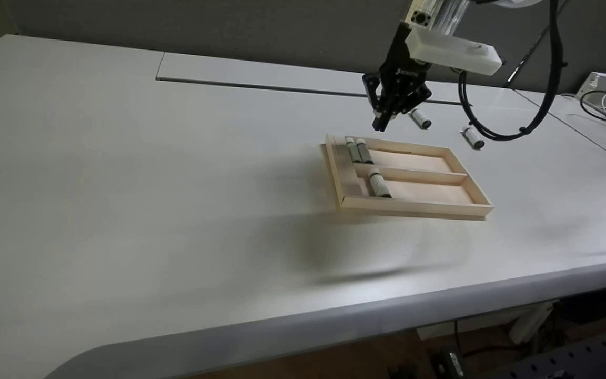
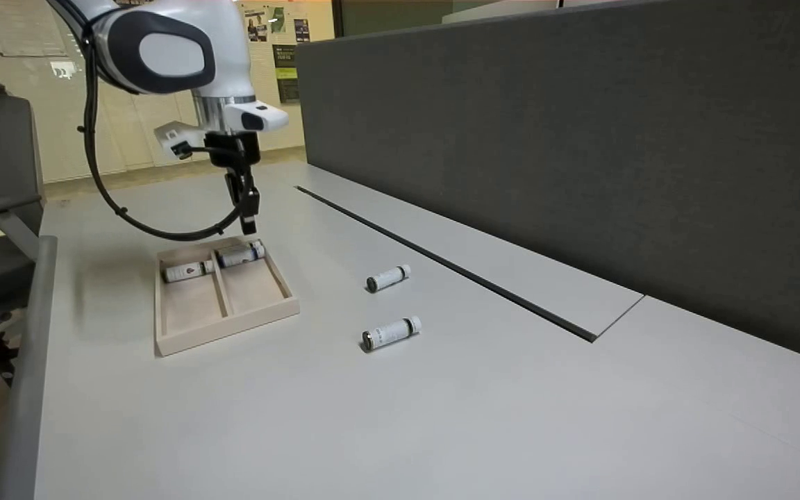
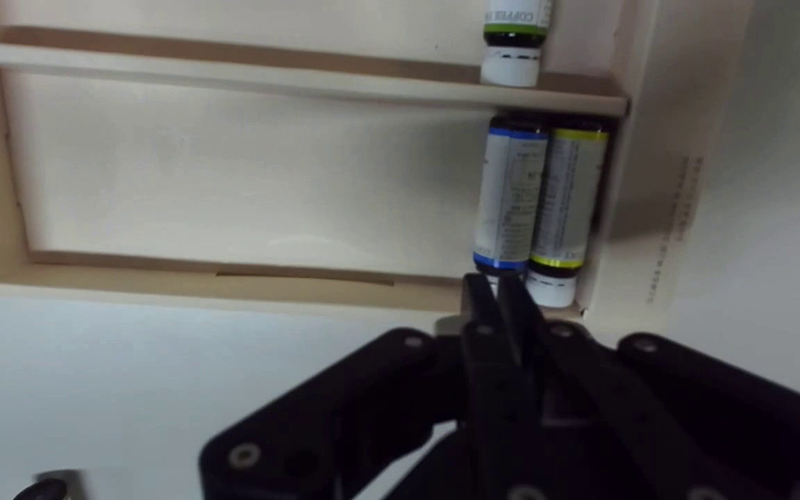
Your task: Move the upright bottle to the top compartment of the box
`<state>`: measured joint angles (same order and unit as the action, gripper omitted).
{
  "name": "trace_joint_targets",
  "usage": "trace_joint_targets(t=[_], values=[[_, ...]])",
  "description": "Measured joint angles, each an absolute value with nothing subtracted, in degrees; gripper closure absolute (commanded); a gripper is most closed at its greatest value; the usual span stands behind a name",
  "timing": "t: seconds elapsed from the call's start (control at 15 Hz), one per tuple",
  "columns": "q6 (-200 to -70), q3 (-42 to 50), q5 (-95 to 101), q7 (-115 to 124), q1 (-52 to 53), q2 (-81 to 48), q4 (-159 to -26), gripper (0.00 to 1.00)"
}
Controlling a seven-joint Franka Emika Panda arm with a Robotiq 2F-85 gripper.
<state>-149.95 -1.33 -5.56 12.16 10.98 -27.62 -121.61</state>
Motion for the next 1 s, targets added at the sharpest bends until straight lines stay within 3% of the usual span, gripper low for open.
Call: trace_joint_targets(t=[0.6, 1.0], values=[[-141.95, -0.76, -3.21, 12.19, 9.56, -15.66, -124.20, 0.01], [-138.98, -1.04, -2.60, 12.01, 8.46, -11.57, -125.74, 0.00]])
